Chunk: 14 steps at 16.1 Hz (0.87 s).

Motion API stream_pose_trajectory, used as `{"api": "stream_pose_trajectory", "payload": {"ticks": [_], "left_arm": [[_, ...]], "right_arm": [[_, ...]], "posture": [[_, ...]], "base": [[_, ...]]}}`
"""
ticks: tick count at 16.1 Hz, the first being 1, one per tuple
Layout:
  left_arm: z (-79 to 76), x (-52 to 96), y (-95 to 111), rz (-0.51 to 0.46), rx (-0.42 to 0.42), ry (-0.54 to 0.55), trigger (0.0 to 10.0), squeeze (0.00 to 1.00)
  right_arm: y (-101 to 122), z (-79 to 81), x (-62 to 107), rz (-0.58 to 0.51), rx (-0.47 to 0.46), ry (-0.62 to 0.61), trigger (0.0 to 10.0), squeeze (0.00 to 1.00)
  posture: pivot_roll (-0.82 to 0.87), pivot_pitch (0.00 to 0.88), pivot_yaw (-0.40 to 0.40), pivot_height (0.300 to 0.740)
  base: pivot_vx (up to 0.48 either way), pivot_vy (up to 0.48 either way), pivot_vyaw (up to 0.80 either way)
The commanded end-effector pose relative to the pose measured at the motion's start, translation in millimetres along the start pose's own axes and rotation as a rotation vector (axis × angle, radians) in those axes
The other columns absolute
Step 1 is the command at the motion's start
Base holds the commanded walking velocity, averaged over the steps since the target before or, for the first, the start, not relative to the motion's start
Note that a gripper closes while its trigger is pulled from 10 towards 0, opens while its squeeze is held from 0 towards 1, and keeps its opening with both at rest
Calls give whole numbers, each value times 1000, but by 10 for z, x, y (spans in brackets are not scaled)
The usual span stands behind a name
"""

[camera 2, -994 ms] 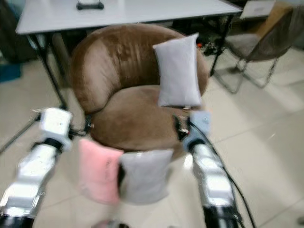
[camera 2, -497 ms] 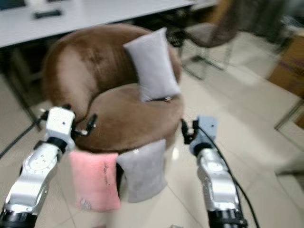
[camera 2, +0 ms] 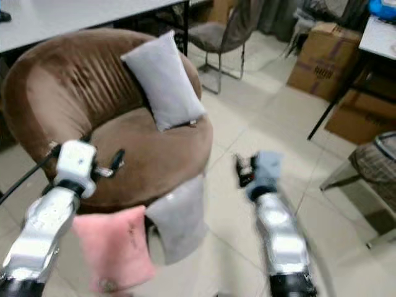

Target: Move the pillow to the sofa from floor

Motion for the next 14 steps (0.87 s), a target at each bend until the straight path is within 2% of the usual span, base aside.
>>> {"api": "stream_pose_trajectory", "payload": {"ticks": [1,9,14], "left_arm": [[-25,-15,57,-16,1,-7,10000,0],[-19,3,53,-11,-1,4,10000,0],[-15,-20,64,-13,-4,-4,10000,0]], "right_arm": [[56,-78,7,-13,25,-18,10000,0],[42,-30,-14,-5,25,4,10000,0],[30,-21,0,-5,16,-1,10000,0]], "posture": [[72,0,-17,740],[87,0,-26,740],[87,0,-26,740]], "base": [[0,371,0],[0,373,0],[0,373,-800]]}}
Point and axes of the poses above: a point about 5 cm out from each wrist's last joint towards the gripper, its own x axis pointing back from the gripper into the wrist, its own y axis along the axis of the wrist's last joint, z = x × y, the point moved 5 cm from there along -x, pointing out of the wrist towards the gripper
